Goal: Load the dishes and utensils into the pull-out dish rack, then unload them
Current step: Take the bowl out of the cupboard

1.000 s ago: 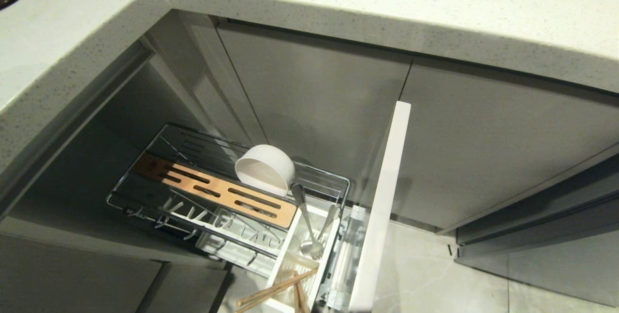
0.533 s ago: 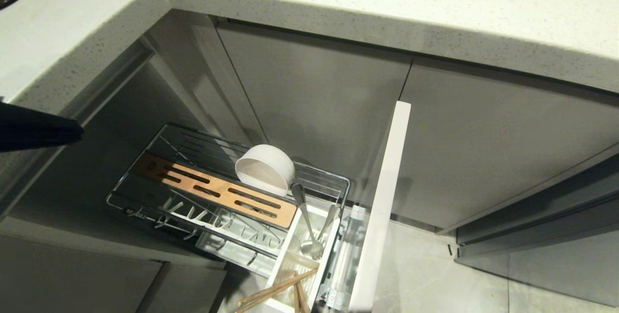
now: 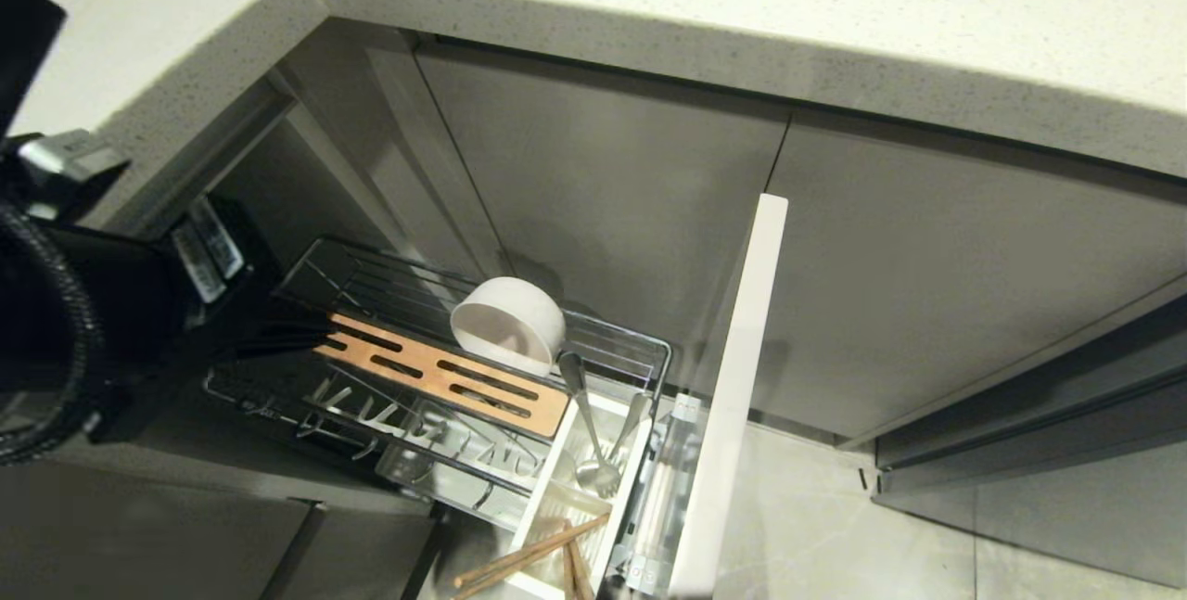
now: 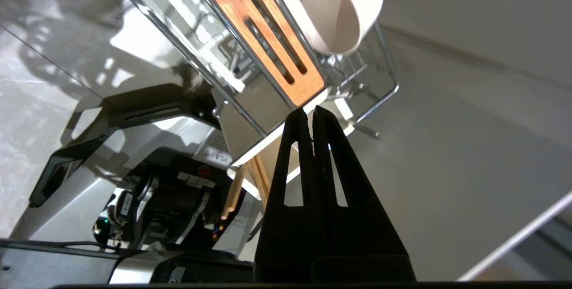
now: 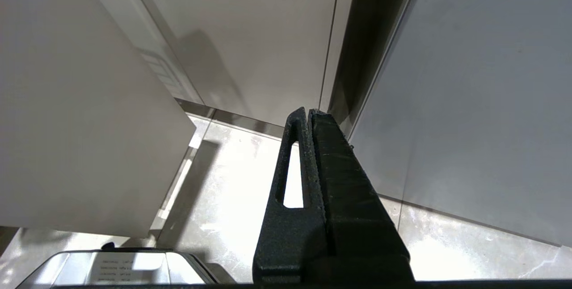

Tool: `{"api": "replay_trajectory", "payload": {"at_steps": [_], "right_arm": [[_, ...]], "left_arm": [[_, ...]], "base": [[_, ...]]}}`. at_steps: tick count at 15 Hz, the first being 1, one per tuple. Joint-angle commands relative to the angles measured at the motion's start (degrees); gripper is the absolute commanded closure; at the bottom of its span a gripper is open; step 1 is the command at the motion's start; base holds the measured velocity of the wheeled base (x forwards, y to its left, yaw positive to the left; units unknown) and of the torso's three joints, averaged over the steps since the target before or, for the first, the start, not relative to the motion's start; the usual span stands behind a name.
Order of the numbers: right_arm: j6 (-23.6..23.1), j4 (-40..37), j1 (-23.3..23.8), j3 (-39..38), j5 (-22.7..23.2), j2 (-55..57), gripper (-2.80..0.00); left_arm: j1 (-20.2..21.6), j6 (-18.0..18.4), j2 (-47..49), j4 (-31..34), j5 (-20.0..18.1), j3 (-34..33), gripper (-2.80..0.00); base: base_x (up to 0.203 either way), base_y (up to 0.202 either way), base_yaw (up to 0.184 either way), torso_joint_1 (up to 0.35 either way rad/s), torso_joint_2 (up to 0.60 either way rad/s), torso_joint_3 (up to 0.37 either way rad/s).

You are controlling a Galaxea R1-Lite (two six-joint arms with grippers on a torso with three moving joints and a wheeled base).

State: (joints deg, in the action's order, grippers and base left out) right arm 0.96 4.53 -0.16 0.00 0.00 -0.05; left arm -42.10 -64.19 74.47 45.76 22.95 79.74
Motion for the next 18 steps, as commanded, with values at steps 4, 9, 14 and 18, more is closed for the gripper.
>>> {"api": "replay_trajectory", "payload": {"at_steps": [4,9,14,18], "right_arm": [[0.0,0.0,0.0,-1.5,0.0,0.0,0.0],[0.0,0.0,0.0,-1.5,0.0,0.0,0.0],[0.0,0.0,0.0,-1.5,0.0,0.0,0.0],[0.0,0.0,0.0,-1.5,0.0,0.0,0.0]], "left_arm": [[-3.8,-0.4,6.0,-3.7,3.4,-3.8,0.0],[-4.2,-0.3,9.9,-9.8,3.5,-5.3,-2.8],[-4.2,0.4,14.1,-17.1,3.3,-6.5,-2.8],[-3.2,2.9,18.7,-23.0,3.3,-6.6,-2.8]], "base": [[0.0,0.0,0.0,0.0,0.0,0.0],[0.0,0.0,0.0,0.0,0.0,0.0],[0.0,0.0,0.0,0.0,0.0,0.0],[0.0,0.0,0.0,0.0,0.0,0.0]]}}
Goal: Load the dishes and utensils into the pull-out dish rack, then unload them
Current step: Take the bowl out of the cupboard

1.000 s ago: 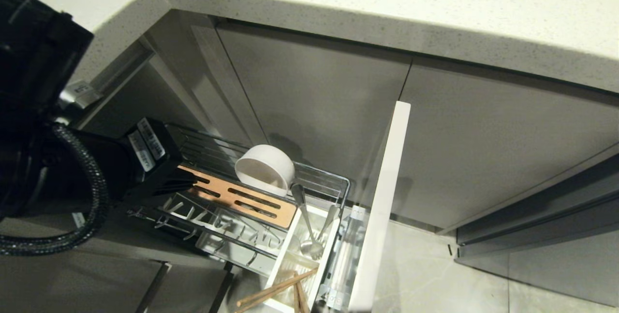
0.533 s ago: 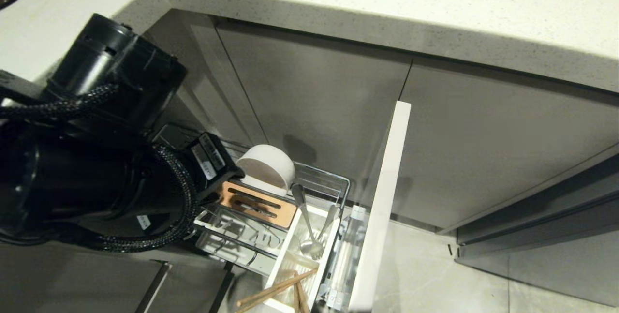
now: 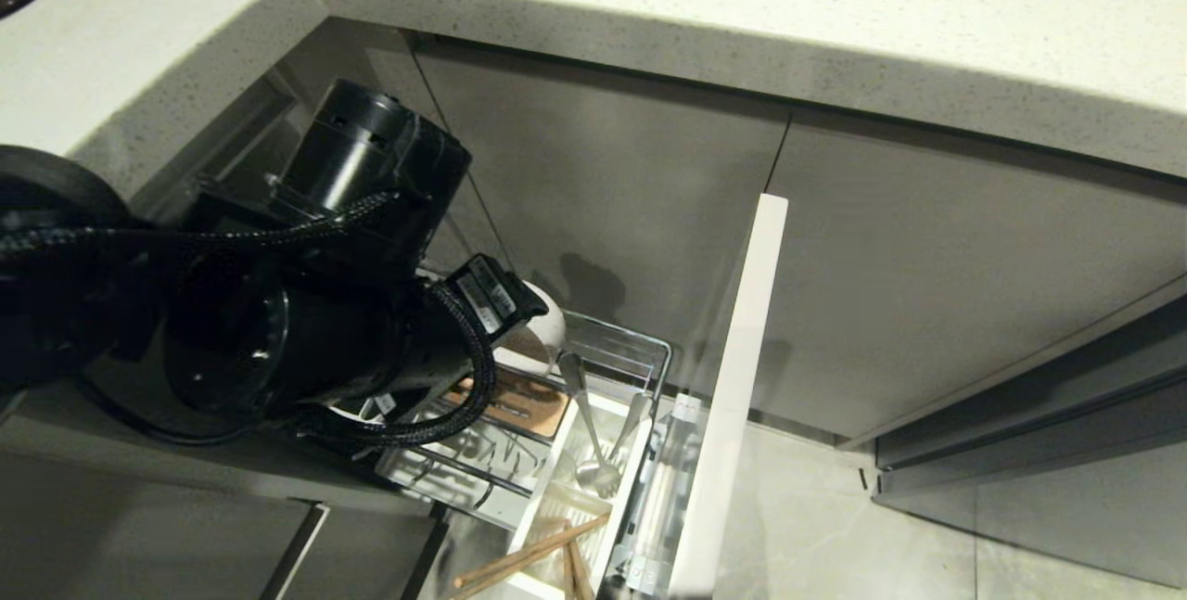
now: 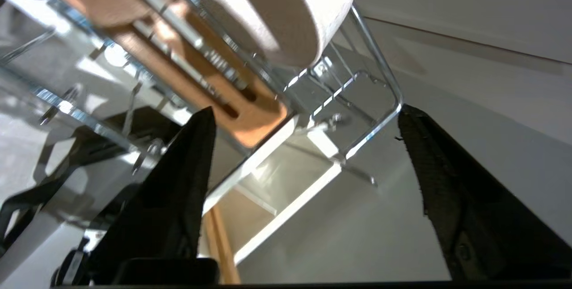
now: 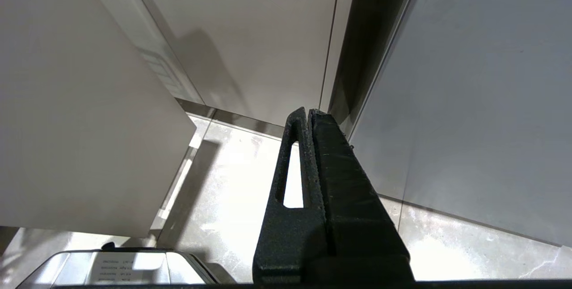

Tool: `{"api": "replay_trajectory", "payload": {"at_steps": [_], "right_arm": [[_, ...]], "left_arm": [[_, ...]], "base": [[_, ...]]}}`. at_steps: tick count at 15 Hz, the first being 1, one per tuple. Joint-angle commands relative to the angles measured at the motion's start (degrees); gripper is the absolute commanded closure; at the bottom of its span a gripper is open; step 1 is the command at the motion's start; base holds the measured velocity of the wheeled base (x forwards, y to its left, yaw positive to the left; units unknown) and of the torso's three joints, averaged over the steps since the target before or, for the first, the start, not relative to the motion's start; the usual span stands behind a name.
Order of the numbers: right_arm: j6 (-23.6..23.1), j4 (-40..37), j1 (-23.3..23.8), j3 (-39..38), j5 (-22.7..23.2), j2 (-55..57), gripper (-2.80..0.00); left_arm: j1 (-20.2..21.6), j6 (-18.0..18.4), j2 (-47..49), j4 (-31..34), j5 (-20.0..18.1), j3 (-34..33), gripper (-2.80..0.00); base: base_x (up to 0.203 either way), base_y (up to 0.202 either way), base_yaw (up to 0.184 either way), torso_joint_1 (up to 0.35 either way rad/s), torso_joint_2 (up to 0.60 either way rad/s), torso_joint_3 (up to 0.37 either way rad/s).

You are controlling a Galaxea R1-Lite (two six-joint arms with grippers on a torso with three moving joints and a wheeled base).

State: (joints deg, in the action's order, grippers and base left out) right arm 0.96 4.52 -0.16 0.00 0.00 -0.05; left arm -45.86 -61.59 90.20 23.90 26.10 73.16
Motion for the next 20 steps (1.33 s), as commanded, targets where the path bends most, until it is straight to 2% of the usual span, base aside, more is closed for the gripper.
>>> {"api": "replay_trajectory", "payload": {"at_steps": [1,5,8,11,15,17,18,20], "right_arm": [[0.0,0.1,0.0,-1.5,0.0,0.0,0.0],[0.0,0.1,0.0,-1.5,0.0,0.0,0.0],[0.0,0.1,0.0,-1.5,0.0,0.0,0.0],[0.0,0.1,0.0,-1.5,0.0,0.0,0.0],[0.0,0.1,0.0,-1.5,0.0,0.0,0.0],[0.0,0.0,0.0,-1.5,0.0,0.0,0.0],[0.0,0.1,0.0,-1.5,0.0,0.0,0.0],[0.0,0.1,0.0,-1.5,0.0,0.0,0.0]], "left_arm": [[1.4,1.3,4.2,-2.8,0.2,0.0,-2.8],[4.1,4.9,6.4,-8.3,0.2,-0.1,-2.8],[6.1,9.4,8.0,-13.5,0.2,-0.1,-2.8],[6.9,10.0,9.8,-14.9,0.0,0.2,-2.8],[7.4,13.4,11.1,-19.8,-0.1,0.7,-2.8],[7.6,13.8,11.8,-20.7,-0.1,0.8,-2.8],[7.8,14.0,12.4,-20.9,-0.1,0.9,0.0],[7.9,14.1,12.8,-20.9,-0.1,0.9,0.0]], "base": [[0.0,0.0,0.0,0.0,0.0,0.0],[0.0,0.0,0.0,0.0,0.0,0.0],[0.0,0.0,0.0,0.0,0.0,0.0],[0.0,0.0,0.0,0.0,0.0,0.0],[0.0,0.0,0.0,0.0,0.0,0.0],[0.0,0.0,0.0,0.0,0.0,0.0],[0.0,0.0,0.0,0.0,0.0,0.0],[0.0,0.0,0.0,0.0,0.0,0.0]]}}
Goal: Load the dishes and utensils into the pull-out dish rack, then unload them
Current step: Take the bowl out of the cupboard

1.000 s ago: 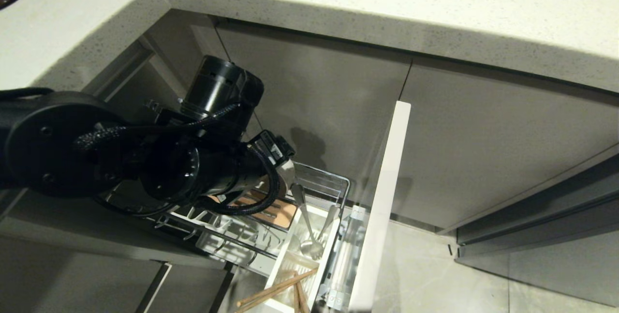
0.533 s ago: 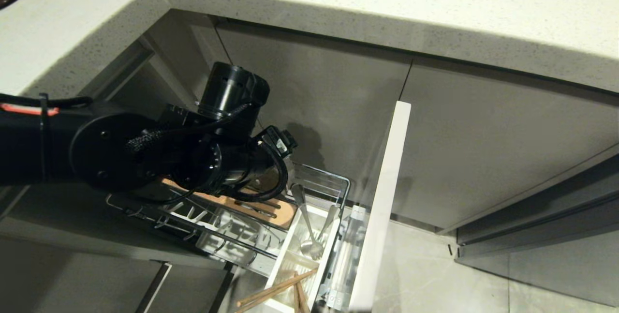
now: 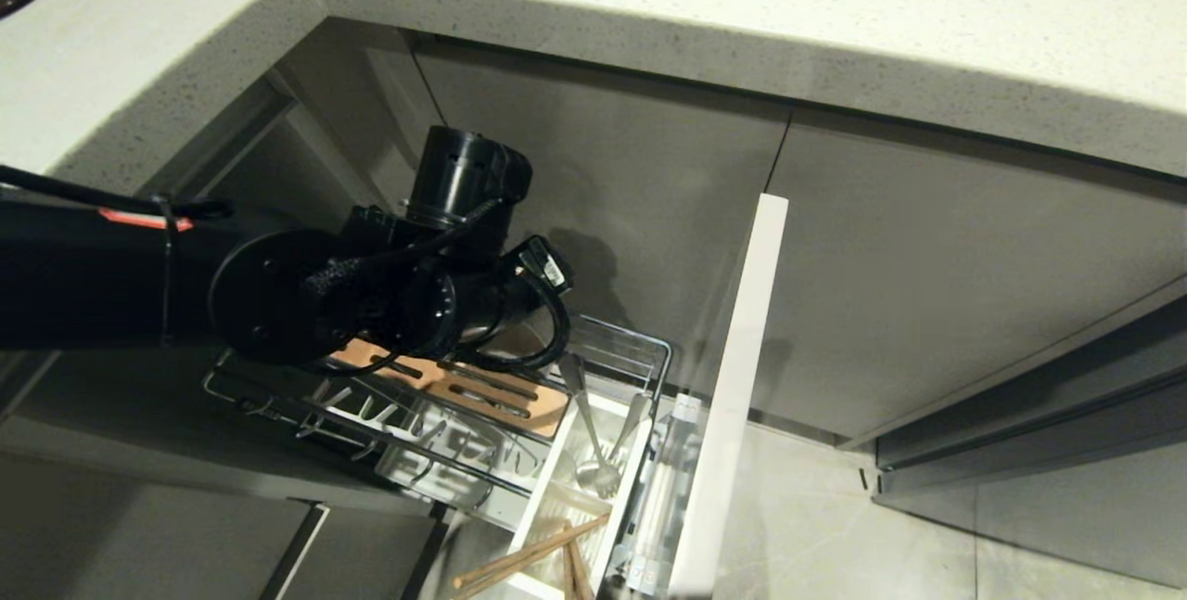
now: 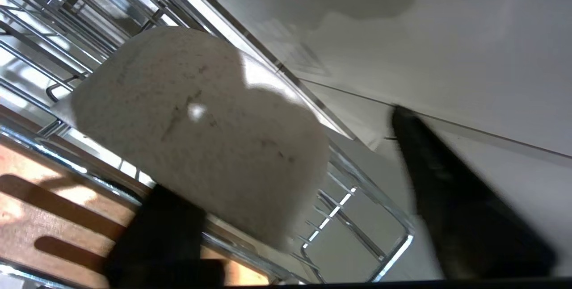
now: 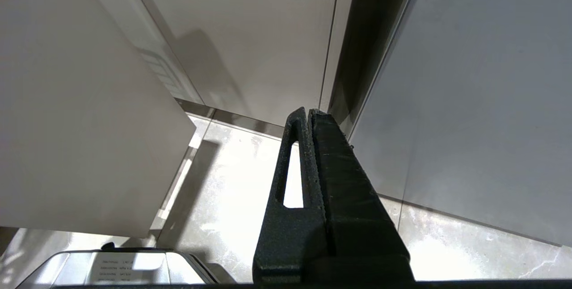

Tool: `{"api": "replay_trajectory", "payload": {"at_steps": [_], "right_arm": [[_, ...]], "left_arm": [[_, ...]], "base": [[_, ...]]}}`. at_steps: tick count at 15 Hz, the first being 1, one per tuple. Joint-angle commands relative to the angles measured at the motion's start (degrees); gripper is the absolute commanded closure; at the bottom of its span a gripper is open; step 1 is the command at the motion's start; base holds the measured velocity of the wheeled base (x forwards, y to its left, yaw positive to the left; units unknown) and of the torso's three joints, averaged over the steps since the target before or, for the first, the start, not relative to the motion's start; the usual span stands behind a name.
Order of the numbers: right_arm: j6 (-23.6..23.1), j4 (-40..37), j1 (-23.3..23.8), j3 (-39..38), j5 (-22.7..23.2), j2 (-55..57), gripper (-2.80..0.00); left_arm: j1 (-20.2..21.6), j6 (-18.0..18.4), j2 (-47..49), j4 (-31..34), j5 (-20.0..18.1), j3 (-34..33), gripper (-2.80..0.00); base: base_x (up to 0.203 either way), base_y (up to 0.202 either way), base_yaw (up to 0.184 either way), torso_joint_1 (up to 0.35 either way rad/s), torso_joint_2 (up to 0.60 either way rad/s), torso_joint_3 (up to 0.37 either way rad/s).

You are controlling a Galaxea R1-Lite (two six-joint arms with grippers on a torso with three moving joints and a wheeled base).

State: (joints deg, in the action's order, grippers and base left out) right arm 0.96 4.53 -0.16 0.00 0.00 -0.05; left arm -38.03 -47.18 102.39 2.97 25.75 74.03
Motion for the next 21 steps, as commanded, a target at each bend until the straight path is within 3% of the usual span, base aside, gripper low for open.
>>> {"api": "replay_trajectory", "payload": {"at_steps": [1,11,21], "right_arm": [[0.0,0.0,0.0,-1.5,0.0,0.0,0.0],[0.0,0.0,0.0,-1.6,0.0,0.0,0.0],[0.0,0.0,0.0,-1.6,0.0,0.0,0.0]], "left_arm": [[0.1,-0.3,0.7,0.0,0.3,0.2,0.0],[-0.3,-0.4,-1.0,0.5,0.3,1.1,0.0],[-3.9,-0.2,-13.0,6.4,2.8,6.3,0.0]], "base": [[0.0,0.0,0.0,0.0,0.0,0.0],[0.0,0.0,0.0,0.0,0.0,0.0],[0.0,0.0,0.0,0.0,0.0,0.0]]}}
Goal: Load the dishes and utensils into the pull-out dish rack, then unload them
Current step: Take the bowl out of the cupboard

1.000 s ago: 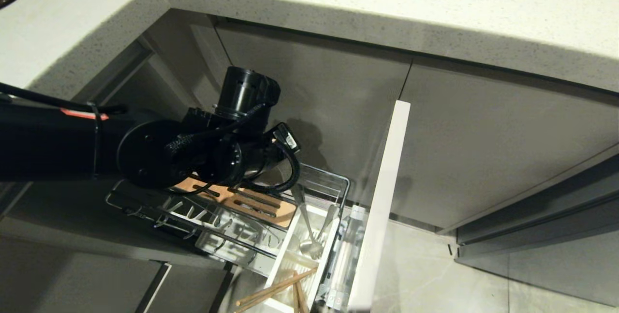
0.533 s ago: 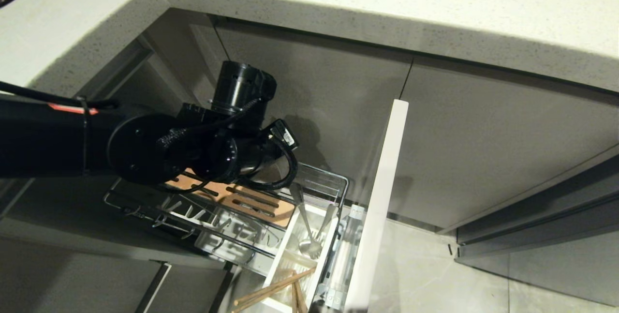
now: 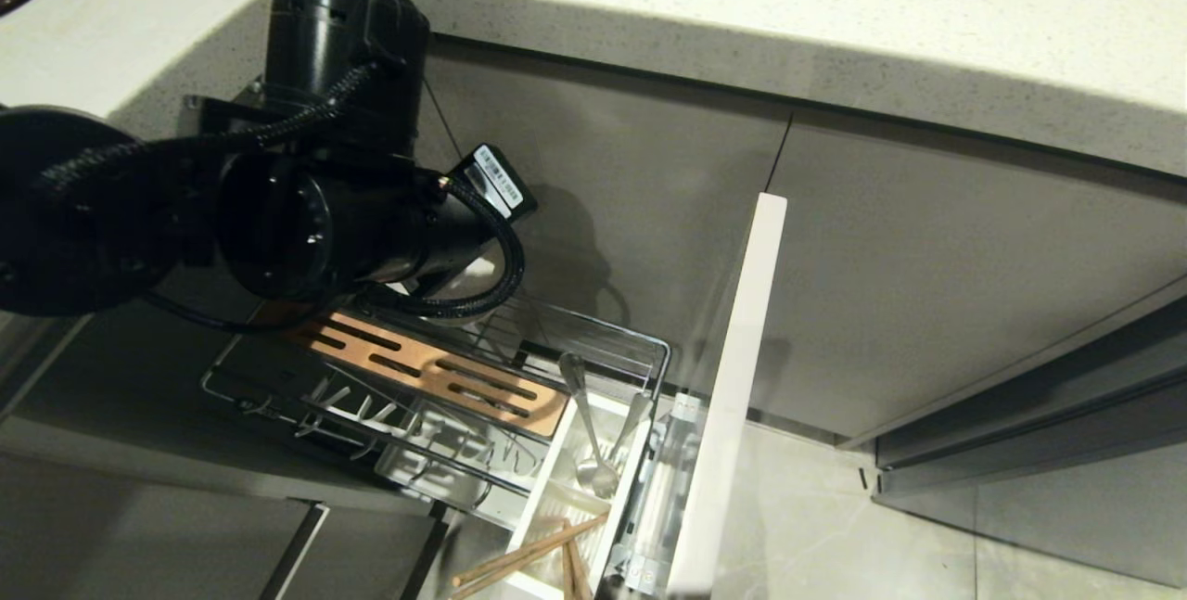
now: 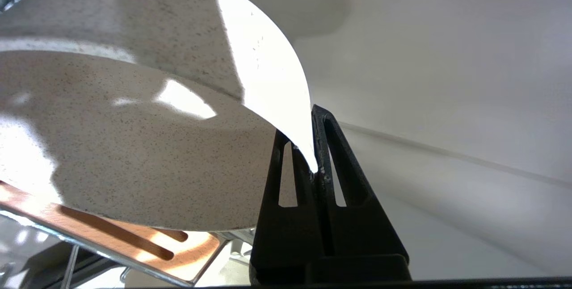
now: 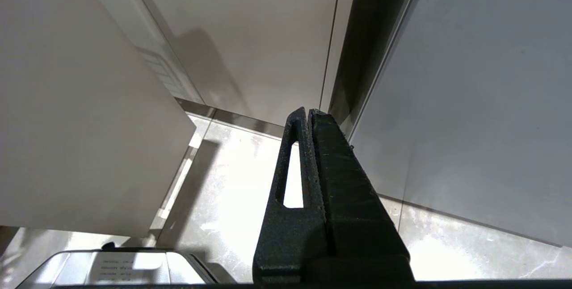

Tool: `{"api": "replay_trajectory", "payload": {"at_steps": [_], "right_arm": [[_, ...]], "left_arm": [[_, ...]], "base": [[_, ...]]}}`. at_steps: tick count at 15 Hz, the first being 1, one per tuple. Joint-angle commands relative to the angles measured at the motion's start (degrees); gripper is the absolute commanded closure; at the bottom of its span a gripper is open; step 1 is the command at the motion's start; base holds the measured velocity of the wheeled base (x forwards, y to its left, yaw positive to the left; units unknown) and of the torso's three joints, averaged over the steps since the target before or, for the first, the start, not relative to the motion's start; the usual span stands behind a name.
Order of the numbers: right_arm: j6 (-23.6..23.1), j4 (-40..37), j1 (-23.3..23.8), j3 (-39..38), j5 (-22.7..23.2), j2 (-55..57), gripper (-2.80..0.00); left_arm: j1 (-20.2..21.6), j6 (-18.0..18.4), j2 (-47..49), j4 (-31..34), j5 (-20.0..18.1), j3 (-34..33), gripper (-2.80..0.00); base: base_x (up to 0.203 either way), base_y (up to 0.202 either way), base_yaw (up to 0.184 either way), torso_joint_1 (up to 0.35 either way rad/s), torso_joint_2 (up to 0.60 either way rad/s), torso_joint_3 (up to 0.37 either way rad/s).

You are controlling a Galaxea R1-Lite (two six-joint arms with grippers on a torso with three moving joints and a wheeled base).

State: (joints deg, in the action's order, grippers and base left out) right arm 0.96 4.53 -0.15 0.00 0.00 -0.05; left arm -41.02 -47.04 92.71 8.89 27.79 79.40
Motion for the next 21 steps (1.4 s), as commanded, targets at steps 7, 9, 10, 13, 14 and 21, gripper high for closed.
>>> {"api": "replay_trajectory", "payload": {"at_steps": [7,9,10,13,14,21], "right_arm": [[0.0,0.0,0.0,-1.5,0.0,0.0,0.0],[0.0,0.0,0.0,-1.5,0.0,0.0,0.0],[0.0,0.0,0.0,-1.5,0.0,0.0,0.0],[0.0,0.0,0.0,-1.5,0.0,0.0,0.0],[0.0,0.0,0.0,-1.5,0.0,0.0,0.0],[0.0,0.0,0.0,-1.5,0.0,0.0,0.0]], "left_arm": [[-10.1,2.3,-10.5,9.2,9.8,12.1,0.0],[-11.8,2.4,-11.0,12.5,11.2,16.0,0.0],[-12.7,3.0,-11.2,13.9,11.7,18.5,0.0],[-13.4,8.6,-11.4,15.0,13.2,25.1,0.0],[-13.4,10.9,-11.4,15.0,13.5,27.4,0.0],[-6.7,29.8,-13.1,15.1,19.3,31.5,0.0]], "base": [[0.0,0.0,0.0,0.0,0.0,0.0],[0.0,0.0,0.0,0.0,0.0,0.0],[0.0,0.0,0.0,0.0,0.0,0.0],[0.0,0.0,0.0,0.0,0.0,0.0],[0.0,0.0,0.0,0.0,0.0,0.0],[0.0,0.0,0.0,0.0,0.0,0.0]]}}
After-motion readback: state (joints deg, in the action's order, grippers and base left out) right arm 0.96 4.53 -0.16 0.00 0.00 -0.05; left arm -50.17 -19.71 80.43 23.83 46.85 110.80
